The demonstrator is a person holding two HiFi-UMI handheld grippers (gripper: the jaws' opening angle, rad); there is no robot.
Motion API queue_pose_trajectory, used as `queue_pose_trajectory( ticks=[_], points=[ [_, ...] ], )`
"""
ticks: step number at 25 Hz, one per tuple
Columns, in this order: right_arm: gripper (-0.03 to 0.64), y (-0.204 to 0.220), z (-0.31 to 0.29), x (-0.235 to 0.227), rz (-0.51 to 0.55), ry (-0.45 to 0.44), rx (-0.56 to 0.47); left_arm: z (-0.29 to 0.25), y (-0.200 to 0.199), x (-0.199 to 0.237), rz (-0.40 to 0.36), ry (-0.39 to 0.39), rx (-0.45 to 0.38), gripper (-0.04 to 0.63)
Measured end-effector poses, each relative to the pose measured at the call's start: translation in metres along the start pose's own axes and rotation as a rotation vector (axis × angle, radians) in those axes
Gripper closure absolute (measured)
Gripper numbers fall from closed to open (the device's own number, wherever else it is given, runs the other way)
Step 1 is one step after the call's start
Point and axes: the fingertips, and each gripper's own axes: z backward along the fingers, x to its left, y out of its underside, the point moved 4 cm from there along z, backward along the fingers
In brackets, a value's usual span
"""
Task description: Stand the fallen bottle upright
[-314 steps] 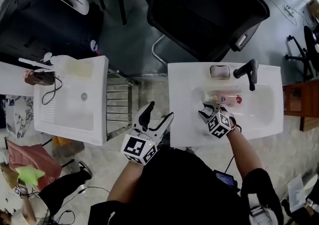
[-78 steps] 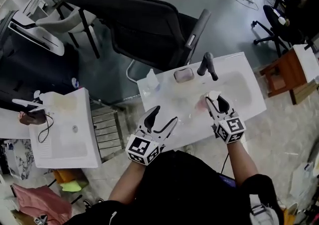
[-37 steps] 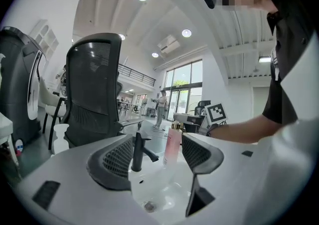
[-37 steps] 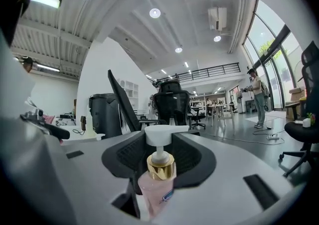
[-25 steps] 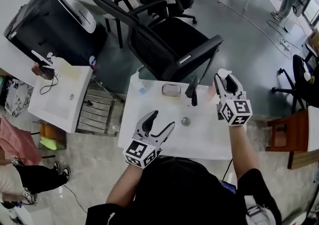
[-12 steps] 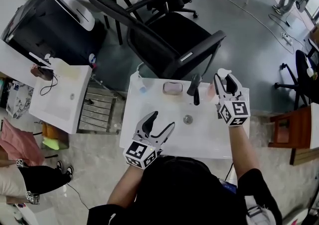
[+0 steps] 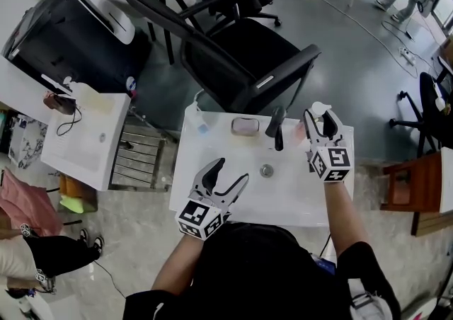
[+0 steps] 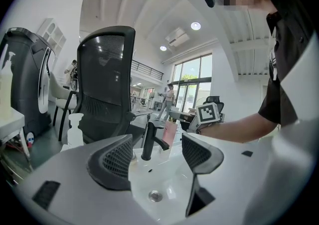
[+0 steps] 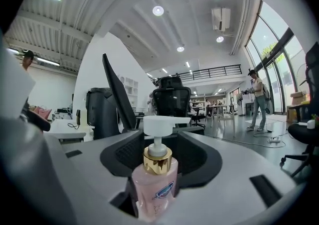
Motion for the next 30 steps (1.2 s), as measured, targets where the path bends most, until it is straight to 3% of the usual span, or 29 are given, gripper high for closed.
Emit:
queue_pose_trajectory(
  ticks=[3, 7, 22, 30],
  points=[
    [0.354, 0.003, -0.004, 0.003, -0.007, -0.025, 0.020, 0.000, 0.000, 0.000, 0.000, -0.003, 0.002, 0.273],
    [0.324, 0.006, -0.002, 0.005, -0.012, -0.035, 0.031, 0.000, -0.001, -0.001, -0.003, -0.003, 0.001, 0.273],
    [0.316, 0.011, 0.034, 0.004, -0.025, -0.008, 0.045, -0.004, -0.016, 0.006, -0.025, -0.007, -0.044, 0.273],
    [0.316, -0.007, 0.069, 0.019, -0.043, 0.058, 0.000, 0.000, -0.030, 0.010, -0.061, 0.062, -0.054, 0.273]
  ],
)
